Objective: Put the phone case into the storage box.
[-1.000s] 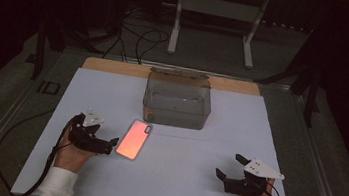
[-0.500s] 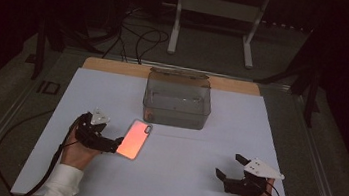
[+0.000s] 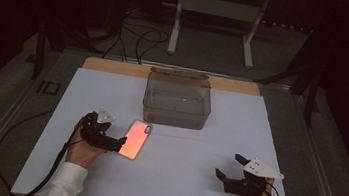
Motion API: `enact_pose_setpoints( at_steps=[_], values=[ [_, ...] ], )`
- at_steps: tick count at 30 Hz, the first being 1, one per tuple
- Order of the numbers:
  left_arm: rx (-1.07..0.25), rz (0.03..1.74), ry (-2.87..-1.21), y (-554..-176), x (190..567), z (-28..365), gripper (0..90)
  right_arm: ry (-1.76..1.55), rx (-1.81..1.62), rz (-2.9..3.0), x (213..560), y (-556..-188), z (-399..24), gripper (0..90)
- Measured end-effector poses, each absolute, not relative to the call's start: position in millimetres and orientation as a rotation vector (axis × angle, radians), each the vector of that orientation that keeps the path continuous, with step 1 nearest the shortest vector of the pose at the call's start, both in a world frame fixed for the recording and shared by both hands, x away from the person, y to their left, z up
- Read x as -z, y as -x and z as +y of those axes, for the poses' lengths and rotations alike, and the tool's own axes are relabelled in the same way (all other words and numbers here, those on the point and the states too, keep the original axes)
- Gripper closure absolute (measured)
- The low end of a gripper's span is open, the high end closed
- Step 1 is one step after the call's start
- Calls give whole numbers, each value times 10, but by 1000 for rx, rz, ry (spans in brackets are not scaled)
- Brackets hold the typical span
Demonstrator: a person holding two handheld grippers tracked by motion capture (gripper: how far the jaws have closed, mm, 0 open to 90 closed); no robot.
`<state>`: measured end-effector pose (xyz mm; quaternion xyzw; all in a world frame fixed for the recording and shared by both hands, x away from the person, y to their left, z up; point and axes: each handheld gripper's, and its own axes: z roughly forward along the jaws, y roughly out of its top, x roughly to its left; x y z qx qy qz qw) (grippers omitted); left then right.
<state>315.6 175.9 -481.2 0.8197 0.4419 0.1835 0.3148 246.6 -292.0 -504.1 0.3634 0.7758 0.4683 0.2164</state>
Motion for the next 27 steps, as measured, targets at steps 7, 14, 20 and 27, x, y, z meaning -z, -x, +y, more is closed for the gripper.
enact_pose_setpoints(
  at_steps=[7, 14, 20, 27],
  values=[
    [-476, 1159, -2187, -3203, 4833, 1692, 21, -1004, -1292, 2151, 5042, -2468, -2921, 93],
    [-470, 1157, -2205, -3241, 4858, 1622, 22, -1005, -1290, 2152, 5041, -2467, -2923, 93],
    [-460, 1160, -2222, -3266, 4890, 1589, 33, -1004, -1289, 2152, 5042, -2468, -2923, 92],
    [-438, 1169, -2233, -3296, 4917, 1562, 39, -1005, -1289, 2152, 5042, -2468, -2924, 93]
  ],
)
